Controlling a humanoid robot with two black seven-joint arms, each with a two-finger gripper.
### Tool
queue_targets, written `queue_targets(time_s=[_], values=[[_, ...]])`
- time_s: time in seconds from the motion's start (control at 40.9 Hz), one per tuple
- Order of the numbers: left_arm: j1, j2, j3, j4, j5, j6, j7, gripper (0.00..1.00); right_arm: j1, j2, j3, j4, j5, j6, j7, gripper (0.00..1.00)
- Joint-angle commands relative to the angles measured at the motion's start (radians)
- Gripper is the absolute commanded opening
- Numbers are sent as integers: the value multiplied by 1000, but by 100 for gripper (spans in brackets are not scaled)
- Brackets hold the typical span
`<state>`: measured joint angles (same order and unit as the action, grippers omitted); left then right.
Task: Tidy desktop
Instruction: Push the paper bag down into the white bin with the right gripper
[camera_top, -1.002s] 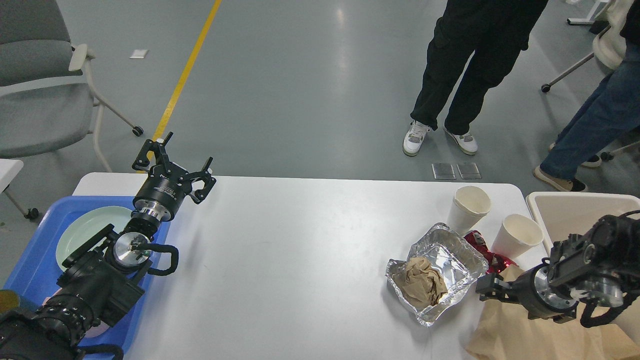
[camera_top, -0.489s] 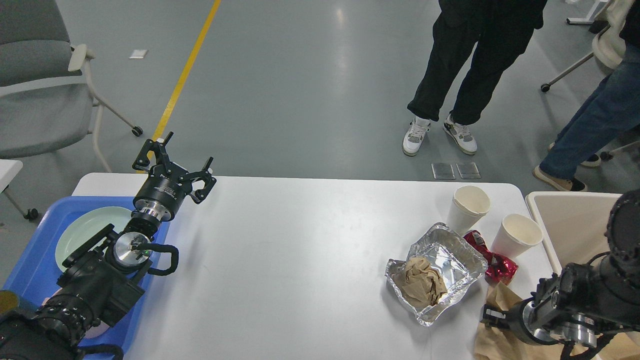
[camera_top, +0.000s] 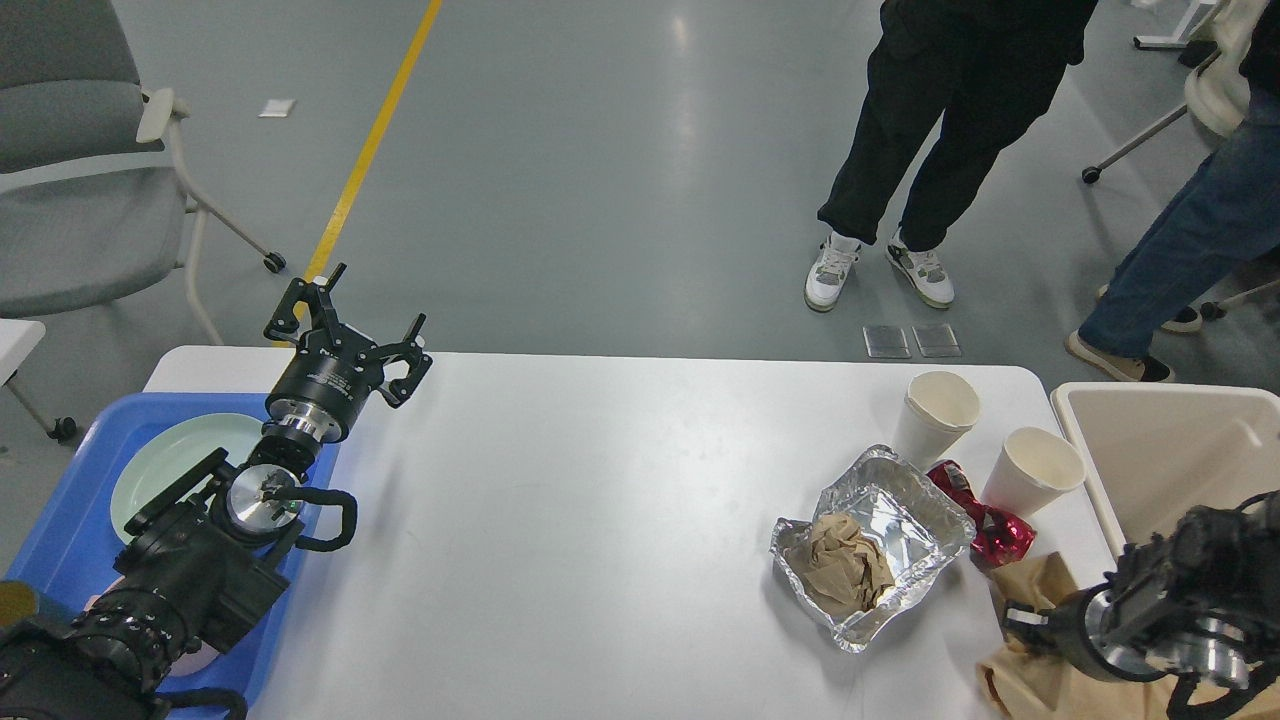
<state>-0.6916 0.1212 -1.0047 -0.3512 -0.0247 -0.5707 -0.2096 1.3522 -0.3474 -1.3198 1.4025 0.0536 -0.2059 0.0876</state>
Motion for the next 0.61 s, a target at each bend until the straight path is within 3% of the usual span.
queue_targets(time_s=[0.0,0.147,0.293,0.464,0.587], values=[[1,0,0,0,0,0,1,97,195,-120,-41,133,-96,42,1,0],[0,0,0,0,0,0,-1,97,511,-218,-108,245,-213,210,6,0],[1,0,0,1,0,0,-1,97,867,-234,-108,260,-228,578,21,0],[1,0,0,0,0,0,-1,97,1082,-191,55,269,-219,862,20,0],[1,0,0,0,-1,0,-1,97,1101,-136,113,299,-210,879,15,0]])
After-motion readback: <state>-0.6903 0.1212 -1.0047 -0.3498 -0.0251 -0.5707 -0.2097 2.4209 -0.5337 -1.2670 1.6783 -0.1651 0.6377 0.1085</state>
